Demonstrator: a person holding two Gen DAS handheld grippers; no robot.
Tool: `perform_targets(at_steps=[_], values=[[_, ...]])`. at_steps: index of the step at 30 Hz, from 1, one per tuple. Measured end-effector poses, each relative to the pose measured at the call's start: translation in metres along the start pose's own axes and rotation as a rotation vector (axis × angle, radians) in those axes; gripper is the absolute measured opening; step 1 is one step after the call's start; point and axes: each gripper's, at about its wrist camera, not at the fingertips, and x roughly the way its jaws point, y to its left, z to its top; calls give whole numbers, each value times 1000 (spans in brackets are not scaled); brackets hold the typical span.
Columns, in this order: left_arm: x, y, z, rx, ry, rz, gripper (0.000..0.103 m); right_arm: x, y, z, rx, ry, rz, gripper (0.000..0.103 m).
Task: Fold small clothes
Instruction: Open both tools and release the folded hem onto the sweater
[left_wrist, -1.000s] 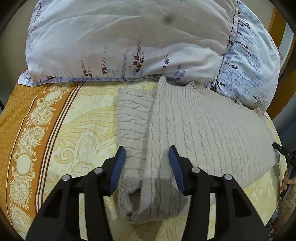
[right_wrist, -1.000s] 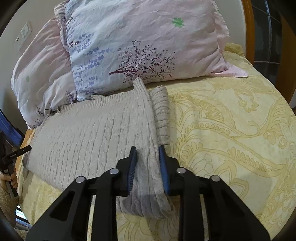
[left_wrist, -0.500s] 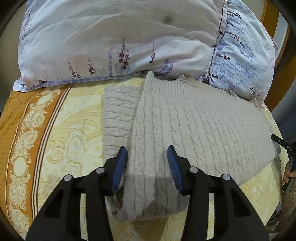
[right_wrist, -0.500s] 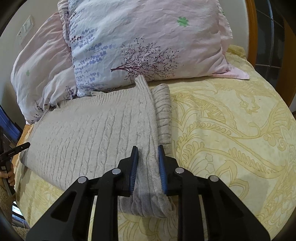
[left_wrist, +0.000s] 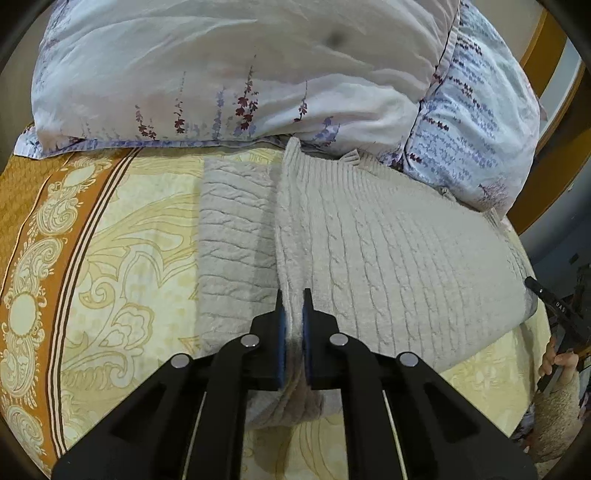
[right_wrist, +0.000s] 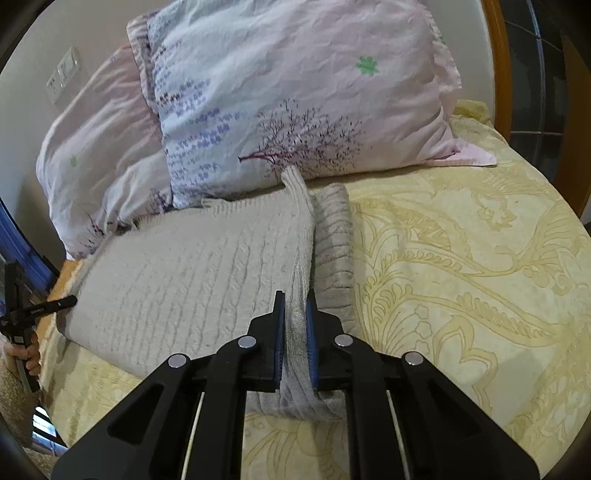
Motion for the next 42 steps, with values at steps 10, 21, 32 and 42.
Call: perform_targets(at_steps=[10, 21, 32, 42], values=[[-15, 3, 0, 21, 14, -39, 7, -14, -11, -13, 79, 4, 15, 10], [-5, 4, -8, 35, 42, 0, 10, 7, -12, -15, 73, 68, -102, 11], [-35, -8, 2, 39, -89, 29, 57, -8, -11, -14, 103, 9, -137, 27], [-11, -49, 18, 100, -75, -12, 71, 24, 63, 5, -101, 38, -21, 57]])
